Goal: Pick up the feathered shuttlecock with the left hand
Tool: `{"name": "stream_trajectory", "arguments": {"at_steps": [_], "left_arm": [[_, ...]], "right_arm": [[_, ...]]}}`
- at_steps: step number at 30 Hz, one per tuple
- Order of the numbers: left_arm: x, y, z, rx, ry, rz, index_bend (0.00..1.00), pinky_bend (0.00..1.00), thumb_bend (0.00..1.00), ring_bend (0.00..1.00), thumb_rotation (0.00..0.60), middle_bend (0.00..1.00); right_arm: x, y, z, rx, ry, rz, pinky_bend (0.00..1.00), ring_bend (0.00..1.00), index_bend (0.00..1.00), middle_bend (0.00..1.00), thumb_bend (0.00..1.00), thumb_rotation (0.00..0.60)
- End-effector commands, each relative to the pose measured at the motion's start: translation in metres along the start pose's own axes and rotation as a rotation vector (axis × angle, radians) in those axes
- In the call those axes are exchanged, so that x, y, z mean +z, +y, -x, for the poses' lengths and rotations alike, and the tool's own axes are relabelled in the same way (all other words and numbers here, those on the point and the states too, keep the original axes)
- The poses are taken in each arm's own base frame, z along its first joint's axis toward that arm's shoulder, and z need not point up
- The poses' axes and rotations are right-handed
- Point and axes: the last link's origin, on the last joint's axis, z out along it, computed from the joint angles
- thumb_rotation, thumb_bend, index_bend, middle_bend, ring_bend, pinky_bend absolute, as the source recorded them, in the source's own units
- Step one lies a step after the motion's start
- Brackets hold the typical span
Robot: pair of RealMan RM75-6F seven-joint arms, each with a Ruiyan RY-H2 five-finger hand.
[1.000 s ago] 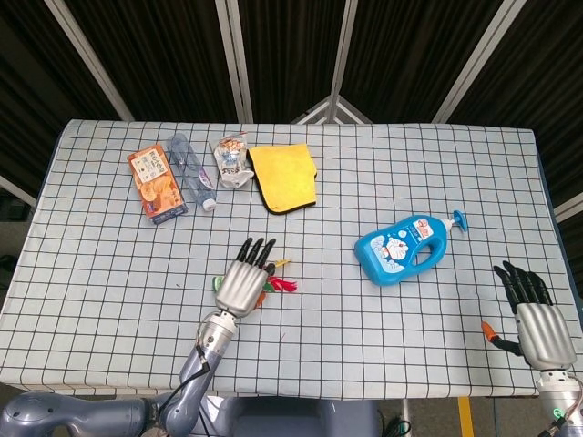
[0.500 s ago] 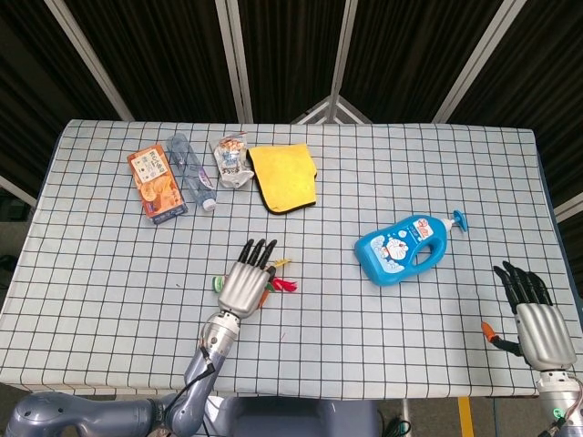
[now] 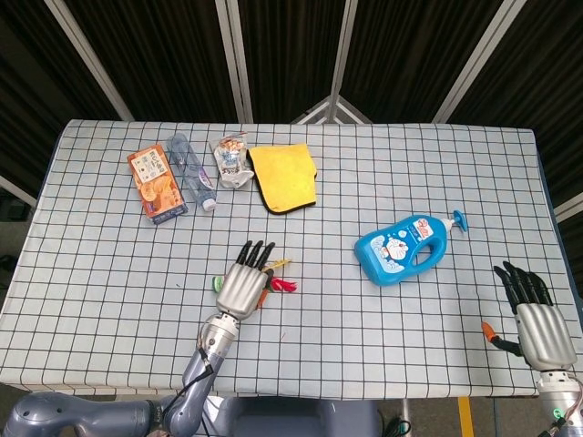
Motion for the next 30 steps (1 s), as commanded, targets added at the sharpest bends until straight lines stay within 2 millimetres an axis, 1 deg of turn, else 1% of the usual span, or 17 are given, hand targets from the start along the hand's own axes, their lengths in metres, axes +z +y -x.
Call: {"name": "stream_trajectory", "arguments": {"at_steps": [1,6,8,13,17,22,26,28,30], "left_arm": [[0.0,-0.004,-0.006,-0.01,0.014,-0.005,0.57,0.0,0.58,0.0,0.6,0.04],[-0.002,-0.01,-0.018,-0.042,0.045,-0.01,0.56,0.0,0.58,0.0,0.6,0.04],[-0.005,-0.013,-0.027,-0.079,0.061,-0.015,0.56,0.0,0.58,0.0,0.6,0.04],[-0.019,-0.026,-0.044,-0.112,0.083,-0.003,0.56,0.0,0.58,0.0,0.6,0.04],[-0.031,-0.04,-0.051,-0.134,0.085,-0.007,0.56,0.0,0.58,0.0,0.6,0.04],[-0.045,-0.062,-0.056,-0.146,0.087,-0.023,0.56,0.0,0.58,0.0,0.6,0.04],[-0.051,-0.079,-0.055,-0.155,0.08,-0.048,0.56,0.0,0.58,0.0,0.6,0.04],[-0.054,-0.085,-0.053,-0.154,0.071,-0.055,0.55,0.0,0.56,0.0,0.6,0.04],[-0.057,-0.09,-0.051,-0.153,0.059,-0.058,0.5,0.0,0.5,0.0,0.6,0.03]], "right_arm": [[0.0,0.0,0.0,0.0,0.0,0.0,0.0,0.0,0.0,0.0,0.33,0.6],[0.0,0.001,0.0,-0.002,0.001,0.003,0.0,0.0,0.0,0.0,0.33,0.6],[0.0,0.001,0.0,-0.002,0.002,0.004,0.0,0.0,0.0,0.0,0.33,0.6],[0.0,0.001,0.0,-0.004,0.0,0.005,0.0,0.0,0.0,0.0,0.33,0.6],[0.0,0.0,0.0,-0.007,0.001,0.006,0.0,0.0,0.0,0.0,0.33,0.6],[0.0,0.0,0.001,-0.007,0.0,0.007,0.0,0.0,0.0,0.0,0.33,0.6],[0.0,-0.001,0.001,-0.012,-0.001,0.006,0.0,0.0,0.0,0.0,0.33,0.6],[0.0,-0.001,0.001,-0.013,-0.002,0.007,0.0,0.0,0.0,0.0,0.33,0.6],[0.0,-0.001,0.001,-0.015,-0.002,0.009,0.0,0.0,0.0,0.0,0.33,0.6]]}}
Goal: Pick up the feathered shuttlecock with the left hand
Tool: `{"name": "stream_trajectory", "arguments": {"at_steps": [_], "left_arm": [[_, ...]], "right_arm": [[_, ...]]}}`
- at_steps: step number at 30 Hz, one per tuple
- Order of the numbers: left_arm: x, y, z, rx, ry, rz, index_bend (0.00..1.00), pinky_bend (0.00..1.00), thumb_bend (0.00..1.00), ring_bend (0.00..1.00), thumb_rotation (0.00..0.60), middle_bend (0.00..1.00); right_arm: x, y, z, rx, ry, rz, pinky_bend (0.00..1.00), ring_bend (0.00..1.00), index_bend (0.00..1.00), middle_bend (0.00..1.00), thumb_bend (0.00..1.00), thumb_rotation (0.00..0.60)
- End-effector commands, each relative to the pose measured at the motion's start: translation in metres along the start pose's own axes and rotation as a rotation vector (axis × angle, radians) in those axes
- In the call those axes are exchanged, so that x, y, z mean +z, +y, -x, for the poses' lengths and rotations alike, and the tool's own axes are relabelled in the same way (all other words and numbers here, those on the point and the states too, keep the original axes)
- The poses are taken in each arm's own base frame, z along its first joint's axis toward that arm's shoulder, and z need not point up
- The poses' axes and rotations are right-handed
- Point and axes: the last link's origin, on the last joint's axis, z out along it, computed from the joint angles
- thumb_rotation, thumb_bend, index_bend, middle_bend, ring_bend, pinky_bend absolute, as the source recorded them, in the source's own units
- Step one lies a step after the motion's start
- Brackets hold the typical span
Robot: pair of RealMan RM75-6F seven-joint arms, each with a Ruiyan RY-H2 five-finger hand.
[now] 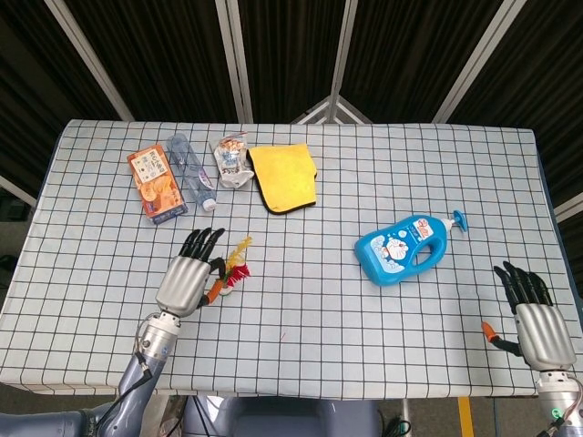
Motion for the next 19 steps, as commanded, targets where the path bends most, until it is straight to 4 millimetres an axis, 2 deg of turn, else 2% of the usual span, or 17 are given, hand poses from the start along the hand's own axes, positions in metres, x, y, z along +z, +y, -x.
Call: {"name": "stream_trajectory", "arguments": {"at_steps": [1,3,5,6,10,14,19], "left_arm": [[-0.005,-0.009,0.002,0.001,-0.016,-0.005,0.48,0.0,0.47,0.0,0.6,0.02],[-0.008,-0.012,0.001,-0.007,-0.017,0.0,0.39,0.0,0.36,0.0,0.6,0.0],[-0.011,-0.014,0.0,-0.016,-0.019,0.009,0.27,0.0,0.27,0.0,0.6,0.0],[-0.013,-0.014,-0.001,-0.022,-0.019,0.018,0.18,0.0,0.21,0.0,0.6,0.0],[-0.023,-0.015,-0.008,-0.045,-0.012,0.043,0.01,0.0,0.12,0.0,0.6,0.0],[-0.037,-0.02,-0.021,-0.084,0.017,0.045,0.0,0.0,0.12,0.0,0.6,0.0],[-0.066,-0.052,-0.047,-0.037,0.053,-0.003,0.0,0.0,0.12,0.0,0.6,0.0]], "right_arm": [[0.0,0.0,0.0,-0.001,0.0,0.001,0.0,0.0,0.0,0.0,0.33,0.6],[0.0,0.0,0.0,-0.002,0.001,0.002,0.0,0.0,0.0,0.0,0.33,0.6],[0.0,0.0,0.0,-0.001,0.0,0.003,0.0,0.0,0.0,0.0,0.33,0.6],[0.0,0.0,0.0,-0.002,0.0,0.003,0.0,0.0,0.0,0.0,0.33,0.6],[0.0,0.0,0.0,-0.002,0.001,0.003,0.0,0.0,0.0,0.0,0.33,0.6],[0.0,0.001,-0.001,-0.002,0.002,0.003,0.0,0.0,0.0,0.0,0.33,0.6],[0.0,0.001,-0.001,-0.008,0.001,0.001,0.0,0.0,0.0,0.0,0.33,0.6]]}}
